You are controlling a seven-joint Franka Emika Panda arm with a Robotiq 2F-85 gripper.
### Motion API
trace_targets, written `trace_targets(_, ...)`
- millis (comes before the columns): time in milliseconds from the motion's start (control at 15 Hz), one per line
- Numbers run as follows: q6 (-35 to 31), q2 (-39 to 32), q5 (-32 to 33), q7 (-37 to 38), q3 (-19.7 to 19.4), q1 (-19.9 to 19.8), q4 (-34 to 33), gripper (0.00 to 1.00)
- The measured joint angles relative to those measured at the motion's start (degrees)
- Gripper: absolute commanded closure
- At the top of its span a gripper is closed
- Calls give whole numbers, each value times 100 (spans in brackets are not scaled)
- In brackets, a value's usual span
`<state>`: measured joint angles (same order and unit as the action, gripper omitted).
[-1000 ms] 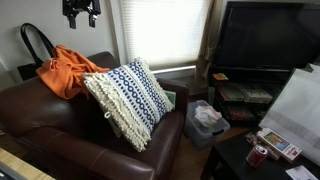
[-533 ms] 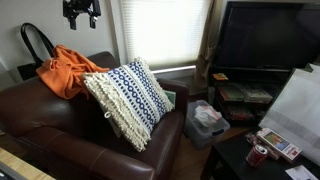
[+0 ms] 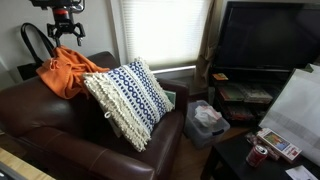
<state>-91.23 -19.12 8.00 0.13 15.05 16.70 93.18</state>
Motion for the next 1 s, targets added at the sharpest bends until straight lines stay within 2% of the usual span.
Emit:
trace_targets(200, 3, -392, 227, -265, 34, 259, -296, 0)
trace_targets(467, -110, -451, 250, -349, 14, 258, -376, 0)
trace_targets(733, -1395, -670, 691, -771, 22, 382, -442, 0)
trace_targets(1000, -2412, -1302, 724, -1510, 113, 600, -825, 0)
